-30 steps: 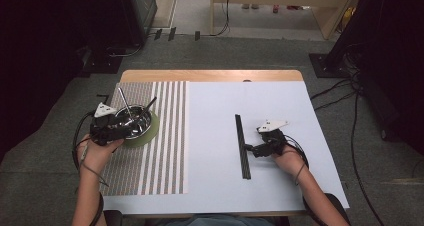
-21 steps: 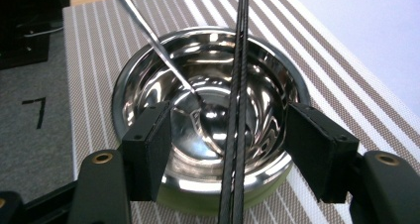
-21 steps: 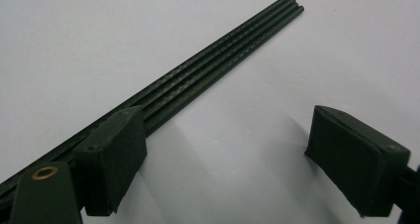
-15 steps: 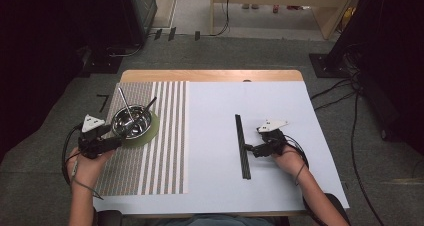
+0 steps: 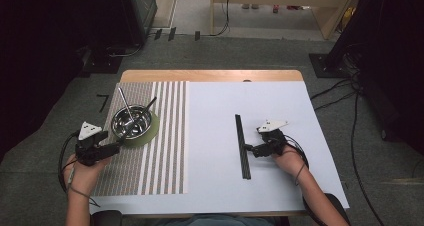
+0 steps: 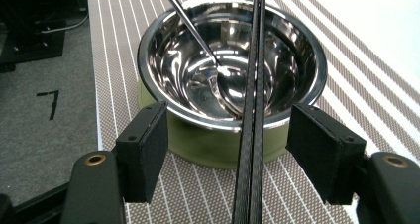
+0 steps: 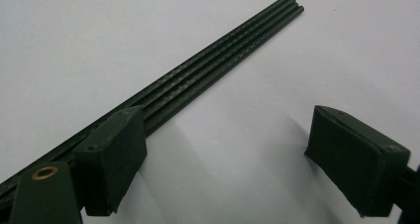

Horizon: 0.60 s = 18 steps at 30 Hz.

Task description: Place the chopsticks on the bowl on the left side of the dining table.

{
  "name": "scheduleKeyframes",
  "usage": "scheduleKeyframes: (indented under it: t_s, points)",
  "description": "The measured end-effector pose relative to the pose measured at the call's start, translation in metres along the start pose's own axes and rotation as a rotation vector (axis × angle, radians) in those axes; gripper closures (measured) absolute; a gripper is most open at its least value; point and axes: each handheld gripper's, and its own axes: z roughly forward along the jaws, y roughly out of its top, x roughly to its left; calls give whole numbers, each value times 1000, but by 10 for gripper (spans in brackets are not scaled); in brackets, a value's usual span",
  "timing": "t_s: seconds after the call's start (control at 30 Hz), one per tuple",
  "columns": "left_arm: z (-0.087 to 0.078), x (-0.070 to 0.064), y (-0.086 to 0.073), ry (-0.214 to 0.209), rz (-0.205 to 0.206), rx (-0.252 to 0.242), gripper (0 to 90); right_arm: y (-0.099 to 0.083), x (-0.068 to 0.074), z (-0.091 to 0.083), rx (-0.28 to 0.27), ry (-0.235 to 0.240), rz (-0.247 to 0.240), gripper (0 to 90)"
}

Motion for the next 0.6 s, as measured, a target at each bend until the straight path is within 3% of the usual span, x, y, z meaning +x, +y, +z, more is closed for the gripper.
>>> scheduleKeyframes:
  t_s: [0.6]
  points:
    - [4,3,-4,5,17,27,327,0,0,0,2,0,2,151]
